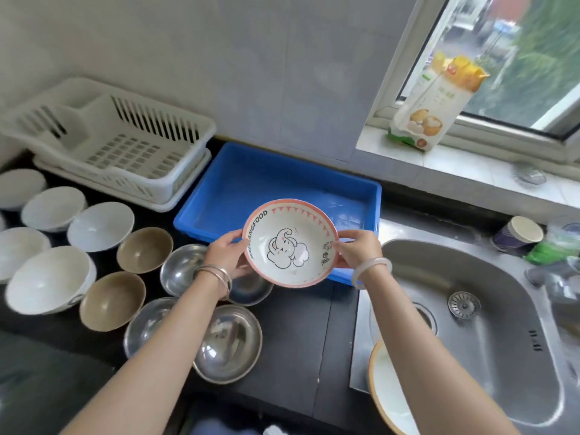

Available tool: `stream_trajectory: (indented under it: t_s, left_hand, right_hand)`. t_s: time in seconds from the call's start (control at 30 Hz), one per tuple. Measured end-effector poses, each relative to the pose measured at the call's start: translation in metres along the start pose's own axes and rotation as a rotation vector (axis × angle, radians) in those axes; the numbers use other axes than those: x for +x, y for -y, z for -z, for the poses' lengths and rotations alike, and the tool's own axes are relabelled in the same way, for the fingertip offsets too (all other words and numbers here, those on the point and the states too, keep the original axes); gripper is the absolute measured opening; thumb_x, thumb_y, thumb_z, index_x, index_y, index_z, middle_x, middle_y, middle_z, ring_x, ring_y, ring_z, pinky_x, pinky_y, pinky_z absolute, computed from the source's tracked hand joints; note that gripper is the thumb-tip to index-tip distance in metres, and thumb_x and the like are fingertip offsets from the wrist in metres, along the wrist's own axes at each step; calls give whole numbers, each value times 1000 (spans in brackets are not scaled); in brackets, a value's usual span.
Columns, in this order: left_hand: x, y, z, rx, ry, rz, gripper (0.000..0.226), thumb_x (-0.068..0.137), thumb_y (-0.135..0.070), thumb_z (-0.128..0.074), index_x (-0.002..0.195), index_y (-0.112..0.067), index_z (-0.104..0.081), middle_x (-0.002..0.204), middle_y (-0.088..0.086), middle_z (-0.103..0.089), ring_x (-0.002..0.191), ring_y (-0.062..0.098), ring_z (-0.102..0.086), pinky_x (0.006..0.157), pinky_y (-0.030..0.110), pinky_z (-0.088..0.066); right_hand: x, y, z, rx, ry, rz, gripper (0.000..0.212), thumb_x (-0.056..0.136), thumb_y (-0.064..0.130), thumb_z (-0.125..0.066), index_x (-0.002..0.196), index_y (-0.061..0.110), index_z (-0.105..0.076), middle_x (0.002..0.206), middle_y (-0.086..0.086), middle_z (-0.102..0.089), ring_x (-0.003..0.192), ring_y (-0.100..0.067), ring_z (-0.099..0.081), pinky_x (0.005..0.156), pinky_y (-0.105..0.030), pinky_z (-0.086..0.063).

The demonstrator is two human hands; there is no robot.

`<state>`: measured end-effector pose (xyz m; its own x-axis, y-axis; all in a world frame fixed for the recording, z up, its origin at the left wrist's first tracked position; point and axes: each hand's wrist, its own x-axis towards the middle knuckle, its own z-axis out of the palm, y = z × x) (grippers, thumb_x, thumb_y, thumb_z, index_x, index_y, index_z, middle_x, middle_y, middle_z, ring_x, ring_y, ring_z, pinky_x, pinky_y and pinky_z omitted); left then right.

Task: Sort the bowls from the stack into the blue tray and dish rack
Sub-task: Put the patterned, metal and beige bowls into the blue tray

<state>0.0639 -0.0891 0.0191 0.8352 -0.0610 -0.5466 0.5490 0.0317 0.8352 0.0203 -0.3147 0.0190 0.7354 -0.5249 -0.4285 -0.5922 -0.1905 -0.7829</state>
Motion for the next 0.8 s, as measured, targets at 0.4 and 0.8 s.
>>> stream_trajectory:
  t_s: [0.4,0.8]
  left_hand:
    - [153,-42,40,156,-94,-35,34,85,5,-46,115,-4,-60,99,9,-61,89,27,-58,70,38,-53]
    - [214,-34,48,223,-48,-23,31,85,2,-44,91,-19,-65,85,5,-64,83,24,-57,75,33,-47]
  right_hand:
    - [89,53,-111,198,-8,-115,27,81,-2,-57,101,14,-66,69,-10,-69,59,-24,-71,60,-35,-60]
    - [121,53,-160,307,-60,-239,32,84,-4,-56,113,8,-61,72,-10,-67,60,-24,-68,50,-27,-56]
